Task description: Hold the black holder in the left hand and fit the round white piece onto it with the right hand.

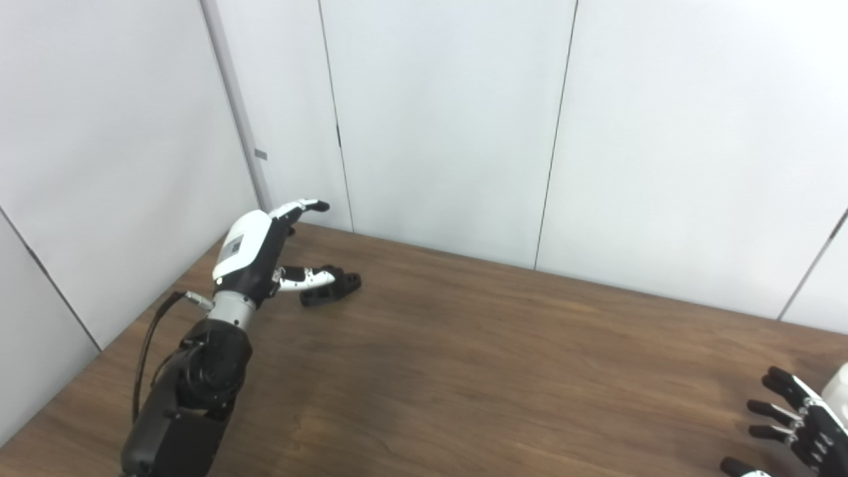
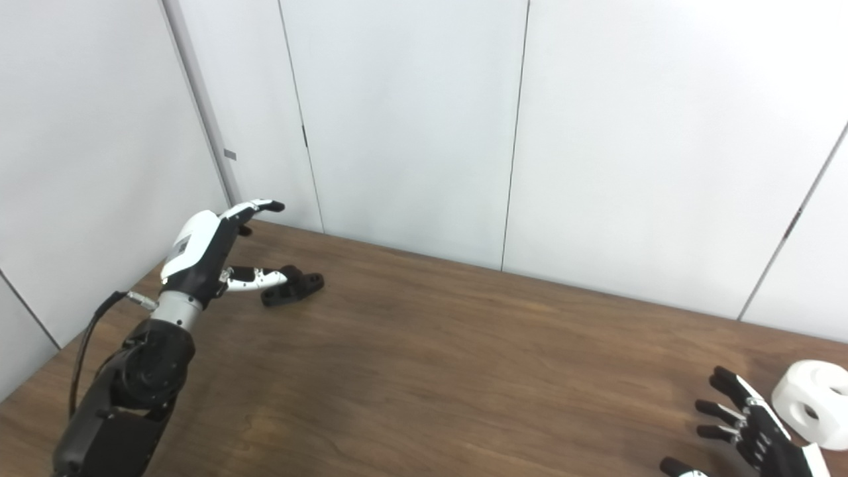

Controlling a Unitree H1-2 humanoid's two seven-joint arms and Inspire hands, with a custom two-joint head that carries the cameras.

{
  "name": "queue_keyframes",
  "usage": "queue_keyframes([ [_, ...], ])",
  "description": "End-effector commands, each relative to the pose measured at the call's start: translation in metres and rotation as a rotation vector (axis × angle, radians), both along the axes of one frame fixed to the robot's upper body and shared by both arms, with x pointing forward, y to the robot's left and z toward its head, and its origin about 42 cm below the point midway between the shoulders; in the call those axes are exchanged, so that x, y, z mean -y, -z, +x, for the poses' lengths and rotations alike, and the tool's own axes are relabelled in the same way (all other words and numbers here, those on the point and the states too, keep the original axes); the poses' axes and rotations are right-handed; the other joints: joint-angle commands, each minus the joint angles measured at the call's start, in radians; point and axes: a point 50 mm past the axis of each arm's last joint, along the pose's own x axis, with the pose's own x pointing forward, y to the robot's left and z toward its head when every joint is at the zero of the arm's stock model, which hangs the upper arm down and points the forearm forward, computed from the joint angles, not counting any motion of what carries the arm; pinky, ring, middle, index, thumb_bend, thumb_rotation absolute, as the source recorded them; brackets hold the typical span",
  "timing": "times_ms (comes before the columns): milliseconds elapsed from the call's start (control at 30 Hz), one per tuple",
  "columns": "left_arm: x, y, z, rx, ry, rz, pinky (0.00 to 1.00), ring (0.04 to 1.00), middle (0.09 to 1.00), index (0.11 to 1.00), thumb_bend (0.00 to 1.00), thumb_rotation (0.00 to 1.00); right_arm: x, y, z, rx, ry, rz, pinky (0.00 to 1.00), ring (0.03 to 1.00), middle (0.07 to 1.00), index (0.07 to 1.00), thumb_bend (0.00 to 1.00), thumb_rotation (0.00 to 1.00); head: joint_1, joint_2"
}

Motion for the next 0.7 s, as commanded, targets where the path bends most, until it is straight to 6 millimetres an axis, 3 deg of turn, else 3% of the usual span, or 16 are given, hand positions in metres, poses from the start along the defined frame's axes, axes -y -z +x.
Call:
queue_keyframes([
  [0,-0.006,-0.019,0.009,0.052,-0.037,0.064,0.77,0.95,0.933,0.797,0.82,0.18,0.0,-0.02,0.009,0.092,-0.016,-0.013,0.64,0.771,0.883,0.875,0.69,0.15,0.001,0.002],
  [267,-0.01,-0.002,0.023,-0.042,-0.082,0.068,0.86,0.998,0.967,0.749,0.87,0.28,0.005,-0.025,0.01,0.107,-0.005,-0.035,0.63,0.753,0.857,0.863,0.71,0.18,0.001,0.006],
  [433,-0.014,0.005,0.029,-0.116,-0.122,0.075,0.99,1.0,1.0,0.788,0.97,0.38,0.006,-0.027,0.01,0.105,-0.006,-0.045,0.62,0.746,0.853,0.858,0.72,0.2,0.0,0.009],
  [667,-0.022,0.014,0.032,-0.151,-0.142,0.076,1.0,1.0,1.0,0.753,0.98,0.38,0.006,-0.029,0.012,0.109,-0.011,-0.053,0.6,0.731,0.832,0.852,0.75,0.26,-0.002,0.012],
])
